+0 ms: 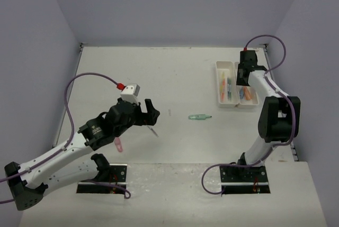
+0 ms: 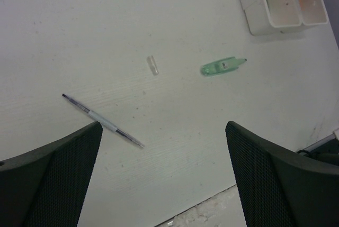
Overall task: Sort the stationery into containers
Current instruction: Place the pen in the storage box, then pick up the pen from the center of the board.
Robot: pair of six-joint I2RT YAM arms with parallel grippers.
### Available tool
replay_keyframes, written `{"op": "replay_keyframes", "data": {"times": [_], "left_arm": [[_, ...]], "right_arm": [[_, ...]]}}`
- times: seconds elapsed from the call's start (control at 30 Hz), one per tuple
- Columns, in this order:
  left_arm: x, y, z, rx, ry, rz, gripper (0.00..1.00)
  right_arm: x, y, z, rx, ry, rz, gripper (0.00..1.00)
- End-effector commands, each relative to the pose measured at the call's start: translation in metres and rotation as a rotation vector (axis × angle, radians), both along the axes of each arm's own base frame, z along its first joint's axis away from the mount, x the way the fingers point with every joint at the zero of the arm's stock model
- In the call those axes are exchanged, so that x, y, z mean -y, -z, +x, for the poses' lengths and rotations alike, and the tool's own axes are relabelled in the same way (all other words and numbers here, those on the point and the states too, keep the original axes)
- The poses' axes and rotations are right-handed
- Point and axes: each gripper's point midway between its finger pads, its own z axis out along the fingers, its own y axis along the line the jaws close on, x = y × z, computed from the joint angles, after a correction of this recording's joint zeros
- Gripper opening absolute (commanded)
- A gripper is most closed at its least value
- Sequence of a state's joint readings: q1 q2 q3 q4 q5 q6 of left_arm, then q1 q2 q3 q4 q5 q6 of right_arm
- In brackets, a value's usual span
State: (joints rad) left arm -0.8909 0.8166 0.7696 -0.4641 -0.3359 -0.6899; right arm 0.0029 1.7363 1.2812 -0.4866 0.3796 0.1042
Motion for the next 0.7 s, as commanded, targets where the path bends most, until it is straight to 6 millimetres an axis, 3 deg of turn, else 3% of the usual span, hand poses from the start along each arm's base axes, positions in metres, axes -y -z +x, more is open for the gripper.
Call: {"op": "replay_keyframes", "data": {"times": [0.0, 0.13, 0.2, 0.23, 0.3, 0.33, 0.4, 0.43, 0.53, 0.67], "left_arm": [[0.006, 0.016, 0.005, -0.011, 0.02, 0.051, 1.0], [0.029, 0.026, 0.008, -0.026, 0.122, 0.084, 1.0], [0.046, 0.033, 0.01, -0.053, 0.183, 0.096, 1.0], [0.059, 0.035, 0.011, -0.057, 0.234, 0.112, 1.0], [0.085, 0.056, 0.018, -0.071, 0.326, 0.22, 1.0], [0.096, 0.06, 0.025, -0.062, 0.344, 0.268, 1.0], [0.112, 0.063, 0.036, -0.043, 0.367, 0.376, 1.0], [0.129, 0.064, 0.046, 0.001, 0.42, 0.446, 0.99], [0.161, 0.065, 0.059, 0.1, 0.562, 0.557, 0.98], [0.193, 0.104, 0.066, 0.103, 0.766, 0.681, 0.97]], "right_arm": [[0.0, -0.044, 0.009, 0.1, 0.025, 0.007, 0.47], [-0.033, -0.083, -0.005, 0.24, -0.025, 0.116, 0.48], [-0.061, -0.096, -0.013, 0.294, -0.083, 0.155, 0.53], [-0.072, -0.105, -0.022, 0.336, -0.101, 0.178, 0.61], [-0.088, -0.109, -0.042, 0.377, -0.116, 0.253, 0.91], [-0.092, -0.11, -0.05, 0.392, -0.128, 0.282, 0.97], [-0.095, -0.124, -0.066, 0.456, -0.147, 0.326, 0.99], [-0.096, -0.128, -0.075, 0.48, -0.149, 0.349, 0.99], [-0.1, -0.128, -0.09, 0.5, -0.162, 0.391, 0.99], [-0.104, -0.133, -0.109, 0.541, -0.203, 0.428, 0.99]]}}
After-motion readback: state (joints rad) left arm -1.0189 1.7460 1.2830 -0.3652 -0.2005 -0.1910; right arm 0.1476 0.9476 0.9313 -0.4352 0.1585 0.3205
